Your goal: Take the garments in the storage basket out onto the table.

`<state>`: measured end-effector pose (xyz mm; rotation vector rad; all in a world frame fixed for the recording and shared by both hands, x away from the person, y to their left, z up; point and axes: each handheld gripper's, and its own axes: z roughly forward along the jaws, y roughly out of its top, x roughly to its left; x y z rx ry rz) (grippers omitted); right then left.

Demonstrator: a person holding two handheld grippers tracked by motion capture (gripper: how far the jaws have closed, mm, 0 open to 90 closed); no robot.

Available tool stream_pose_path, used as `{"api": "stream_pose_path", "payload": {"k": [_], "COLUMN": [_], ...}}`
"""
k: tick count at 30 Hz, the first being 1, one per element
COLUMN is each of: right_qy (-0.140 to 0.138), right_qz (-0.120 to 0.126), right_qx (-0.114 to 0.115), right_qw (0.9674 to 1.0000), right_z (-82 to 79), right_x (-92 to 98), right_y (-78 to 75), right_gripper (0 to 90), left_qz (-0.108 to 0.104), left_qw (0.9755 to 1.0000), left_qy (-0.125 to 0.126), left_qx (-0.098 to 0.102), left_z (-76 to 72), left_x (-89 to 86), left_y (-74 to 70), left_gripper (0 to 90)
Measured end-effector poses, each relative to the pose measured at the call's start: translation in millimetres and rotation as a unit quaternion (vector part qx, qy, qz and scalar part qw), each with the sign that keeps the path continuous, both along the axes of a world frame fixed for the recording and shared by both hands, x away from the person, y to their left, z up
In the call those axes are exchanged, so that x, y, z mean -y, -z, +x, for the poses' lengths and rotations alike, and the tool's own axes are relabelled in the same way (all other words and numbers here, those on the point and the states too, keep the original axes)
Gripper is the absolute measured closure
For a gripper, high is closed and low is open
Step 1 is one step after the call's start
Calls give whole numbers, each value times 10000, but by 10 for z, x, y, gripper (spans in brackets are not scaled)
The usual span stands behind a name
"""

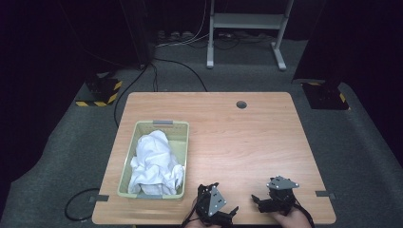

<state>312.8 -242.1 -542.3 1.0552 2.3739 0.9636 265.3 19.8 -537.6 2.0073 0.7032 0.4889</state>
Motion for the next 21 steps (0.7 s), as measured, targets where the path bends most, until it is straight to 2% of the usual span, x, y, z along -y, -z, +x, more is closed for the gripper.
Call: {"api": "stream_pose_path", "payload": {"k": [2, 5, 7, 9, 12, 17, 21], "right_qy": [-13, -14, -1, -30, -21, -25, -32], "right_qz": [11, 24, 14, 3, -6, -36, -57], "right_qx": [-19, -40, -26, -3, 71, 112, 137], "right_qw": [10000, 10000, 10000, 10000, 10000, 9999, 9999], "right_z": [1, 4, 1, -4, -21, -28, -34], "right_x": [-4, -4, -7, -10, -13, -20, -24], "right_y": [1, 2, 1, 0, -2, -2, -2], "right_gripper": [0, 0, 0, 0, 0, 0, 0], "left_qz": [5, -104, -94, 15, 81, 96, 18], "left_qw": [10000, 9996, 9997, 9999, 9999, 9999, 9999], "left_qy": [-36, -186, -164, -89, -66, -10, 20], "left_qx": [-30, -161, -146, -49, -25, -70, -151], "left_z": [10, 35, 33, 13, 6, 16, 29], "left_x": [-3, -26, -25, 2, 13, 14, 1], "left_y": [0, -1, -1, 1, 1, 1, 0], "left_gripper": [12, 13, 13, 13, 16, 17, 16]}}
